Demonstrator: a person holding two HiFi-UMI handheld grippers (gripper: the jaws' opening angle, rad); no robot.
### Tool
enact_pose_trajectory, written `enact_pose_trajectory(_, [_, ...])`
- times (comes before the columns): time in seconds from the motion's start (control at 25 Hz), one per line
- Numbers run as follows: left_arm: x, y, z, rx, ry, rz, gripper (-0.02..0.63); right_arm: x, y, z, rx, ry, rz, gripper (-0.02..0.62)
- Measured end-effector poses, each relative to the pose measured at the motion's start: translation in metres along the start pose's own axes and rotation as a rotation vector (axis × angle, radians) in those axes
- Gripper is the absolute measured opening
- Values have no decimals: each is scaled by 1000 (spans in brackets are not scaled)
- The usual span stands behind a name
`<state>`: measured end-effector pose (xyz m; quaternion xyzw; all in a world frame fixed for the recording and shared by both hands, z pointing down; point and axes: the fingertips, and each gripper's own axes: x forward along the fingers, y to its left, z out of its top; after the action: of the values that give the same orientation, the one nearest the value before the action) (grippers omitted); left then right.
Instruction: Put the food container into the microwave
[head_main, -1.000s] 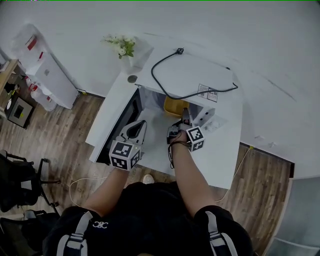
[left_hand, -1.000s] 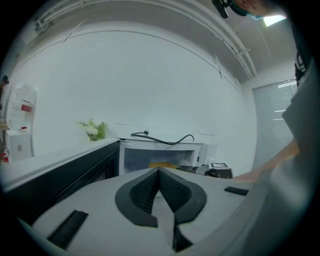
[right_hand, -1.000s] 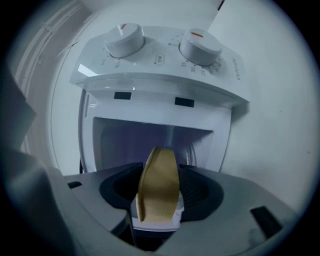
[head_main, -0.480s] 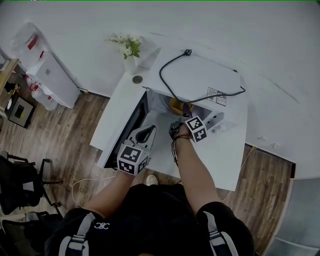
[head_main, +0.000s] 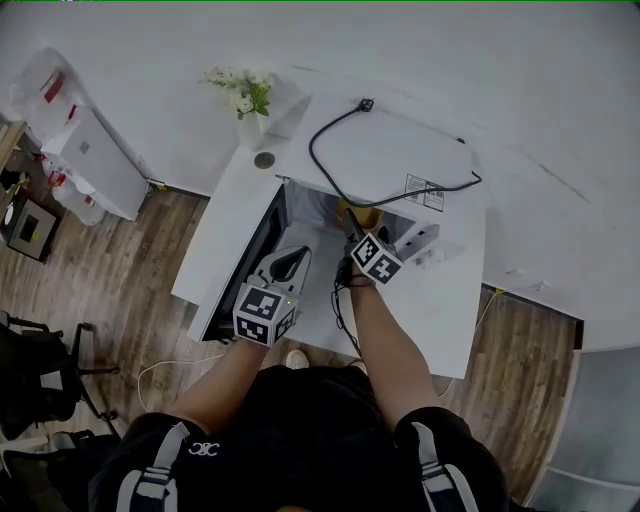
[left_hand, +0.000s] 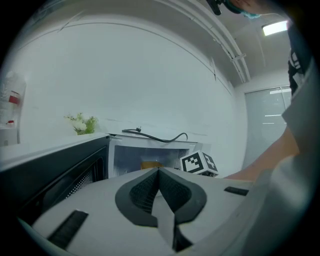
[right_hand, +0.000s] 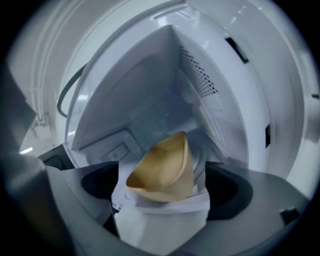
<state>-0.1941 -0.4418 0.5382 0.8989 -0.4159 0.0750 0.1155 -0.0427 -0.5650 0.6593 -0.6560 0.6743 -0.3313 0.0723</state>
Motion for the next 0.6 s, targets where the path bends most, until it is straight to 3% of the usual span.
enact_pose_trajectory(0.12, [5,-1,1,-6,-7,-5,2,-7,11,-5,-162,32,45,554])
enact_pose_trajectory(0.24, [8,-2,2,-12,-12,-11,2,-27,24,-3,-268,20,93,492])
enact_pose_trajectory(0.4, [11,-4,7,-10,-27,-20,2,-66,40,15,-392,-63,120,314])
enact_pose_trajectory(0.48, [11,-5,10,-11,-37,-21,2,-89,47,27,-408,-110,136,208])
enact_pose_trajectory(0.6, [11,-8,14,-10,-51,-24,2,-126,56,49,-428,-188,140,110])
